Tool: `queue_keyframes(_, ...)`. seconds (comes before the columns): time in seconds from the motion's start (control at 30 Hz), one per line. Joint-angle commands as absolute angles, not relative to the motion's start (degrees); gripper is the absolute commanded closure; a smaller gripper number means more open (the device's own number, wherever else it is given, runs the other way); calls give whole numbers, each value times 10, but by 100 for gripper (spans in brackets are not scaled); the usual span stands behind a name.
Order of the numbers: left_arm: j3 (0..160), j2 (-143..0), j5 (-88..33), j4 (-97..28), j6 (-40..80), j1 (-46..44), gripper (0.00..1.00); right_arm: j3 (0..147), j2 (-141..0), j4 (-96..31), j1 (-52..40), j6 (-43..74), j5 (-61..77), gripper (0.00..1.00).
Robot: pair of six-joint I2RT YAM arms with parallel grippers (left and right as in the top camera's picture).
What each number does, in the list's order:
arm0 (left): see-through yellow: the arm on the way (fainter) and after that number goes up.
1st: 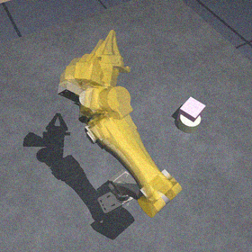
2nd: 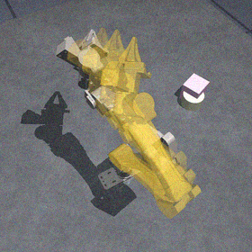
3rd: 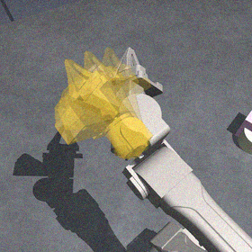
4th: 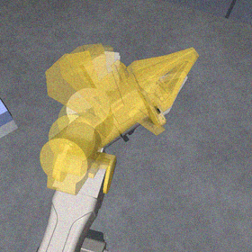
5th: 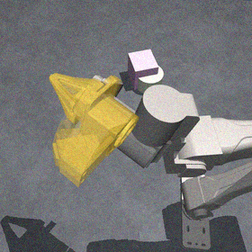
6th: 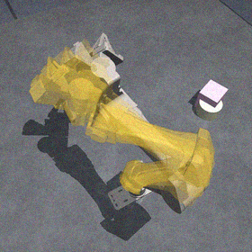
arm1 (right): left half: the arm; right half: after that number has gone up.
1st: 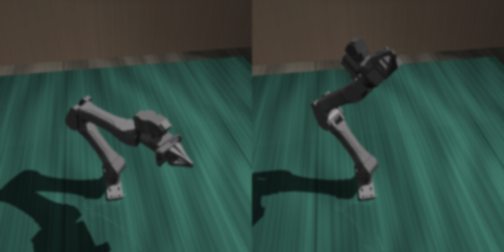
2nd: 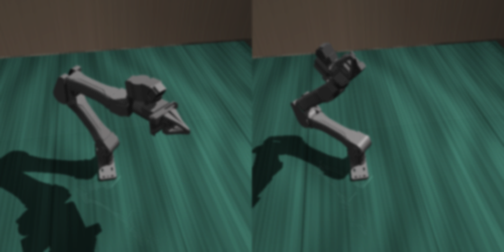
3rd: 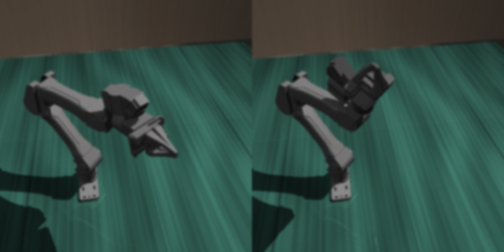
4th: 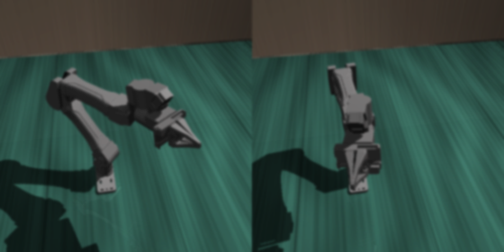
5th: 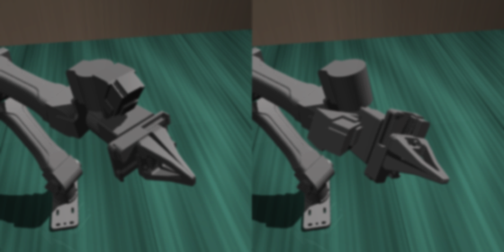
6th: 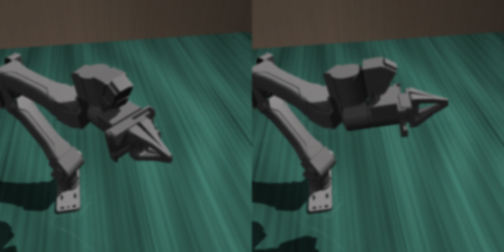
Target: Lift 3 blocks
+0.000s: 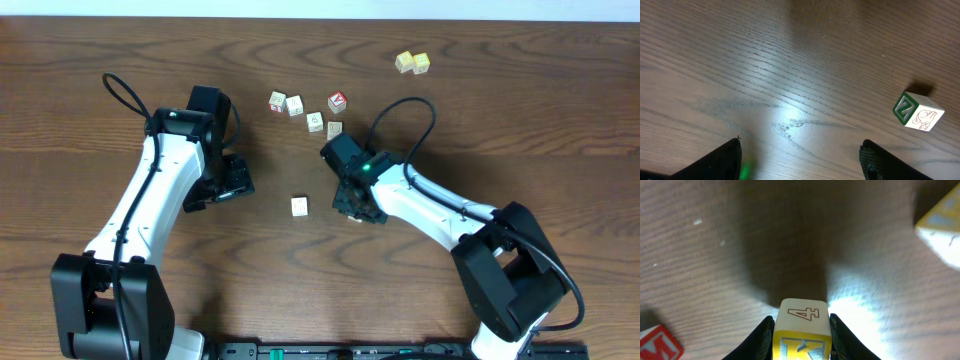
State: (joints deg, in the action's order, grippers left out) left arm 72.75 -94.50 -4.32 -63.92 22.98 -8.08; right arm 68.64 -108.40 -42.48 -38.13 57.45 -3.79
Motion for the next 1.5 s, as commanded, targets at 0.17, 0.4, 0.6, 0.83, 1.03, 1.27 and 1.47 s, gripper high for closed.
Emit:
queue_keyframes(0.17,725,-946,-36,-641,239,-80,24,695,-1089,-417,-346,391,-30,75)
queue_keyframes(0.4,725,-946,-36,-641,239,-80,24,695,-1089,-405,-346,295,9,75)
queue_keyframes(0.6,725,-946,-36,-640,239,-80,24,695,-1089,-403,-346,325,2,81)
queue_keyframes(0.83,725,-946,-36,-640,239,-80,24,696,-1089,-401,-344,358,-6,70)
queue_keyframes(1.03,725,-946,-36,-640,239,-80,24,702,-1089,-406,-338,357,-6,50)
queue_keyframes(1.27,725,-946,-36,-640,239,-80,24,787,-1075,-510,-305,302,-6,38)
queue_keyframes(1.47,725,-946,-36,-640,239,-80,24,863,-1067,-613,-231,127,38,23)
